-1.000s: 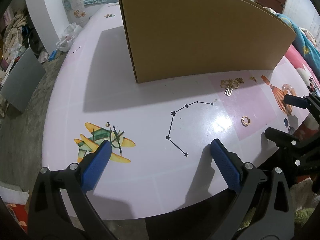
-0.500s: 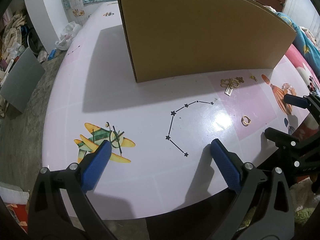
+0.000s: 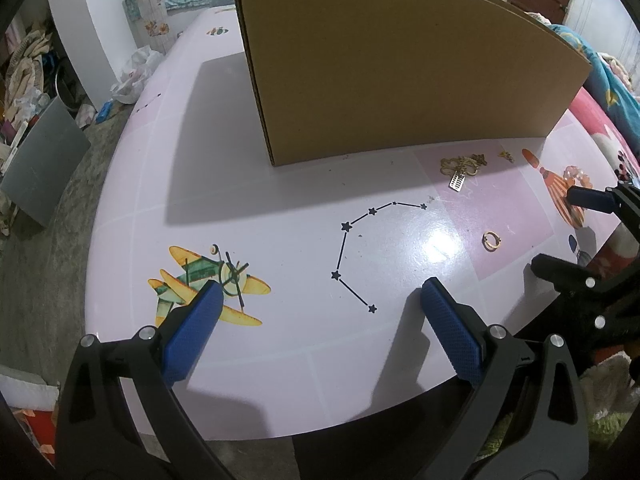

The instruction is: Organize jewelry

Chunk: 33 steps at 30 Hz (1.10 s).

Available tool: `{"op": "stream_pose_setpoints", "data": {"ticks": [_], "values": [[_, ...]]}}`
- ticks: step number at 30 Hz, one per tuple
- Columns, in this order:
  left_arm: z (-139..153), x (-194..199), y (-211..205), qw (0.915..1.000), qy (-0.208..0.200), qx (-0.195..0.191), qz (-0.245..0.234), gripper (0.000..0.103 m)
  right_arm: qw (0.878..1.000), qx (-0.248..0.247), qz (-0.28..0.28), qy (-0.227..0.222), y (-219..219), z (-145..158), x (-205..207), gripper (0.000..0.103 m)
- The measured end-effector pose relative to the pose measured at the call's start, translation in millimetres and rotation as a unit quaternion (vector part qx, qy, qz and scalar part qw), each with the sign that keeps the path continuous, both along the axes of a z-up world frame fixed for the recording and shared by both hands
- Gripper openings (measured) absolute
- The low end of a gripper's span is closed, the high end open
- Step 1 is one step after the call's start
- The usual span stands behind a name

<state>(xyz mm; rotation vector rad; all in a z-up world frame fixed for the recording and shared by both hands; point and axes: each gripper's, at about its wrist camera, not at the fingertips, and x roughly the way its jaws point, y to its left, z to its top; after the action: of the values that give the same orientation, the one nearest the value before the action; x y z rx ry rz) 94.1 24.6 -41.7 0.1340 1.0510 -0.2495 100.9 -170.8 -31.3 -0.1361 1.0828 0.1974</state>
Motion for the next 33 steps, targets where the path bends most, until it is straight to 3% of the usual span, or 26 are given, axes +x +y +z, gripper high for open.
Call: {"op": "stream_pose_setpoints", "data": {"ticks": [8,16,28,33], "values": [[0.5,-2.2,0.9,1.0,-0.001,0.0,-0.009,0.096,0.998,0.038,-0.012,-0.042,-9.4,21.0,5.9,0.097],[1.7,-4.0,0.3,0.9999,-0.005,0.005,-0.009,0.096,0.996,0.063,-0.018,-0.055,-19.6,27.3,9.3,0.097],[24.4,-18.0,-3.2,0.9972,-0.056,-0.046,-0.022,0.095,0.993,0.093,-0.021,-0.072,-17.3,34.5,6.2,0.096],[24.7,-22.2,-4.5,0.9954,-0.059,-0.072,-0.022,0.095,0.991,0.105,-0.026,-0.074,-21.4,39.1,3.5,0.096]]}}
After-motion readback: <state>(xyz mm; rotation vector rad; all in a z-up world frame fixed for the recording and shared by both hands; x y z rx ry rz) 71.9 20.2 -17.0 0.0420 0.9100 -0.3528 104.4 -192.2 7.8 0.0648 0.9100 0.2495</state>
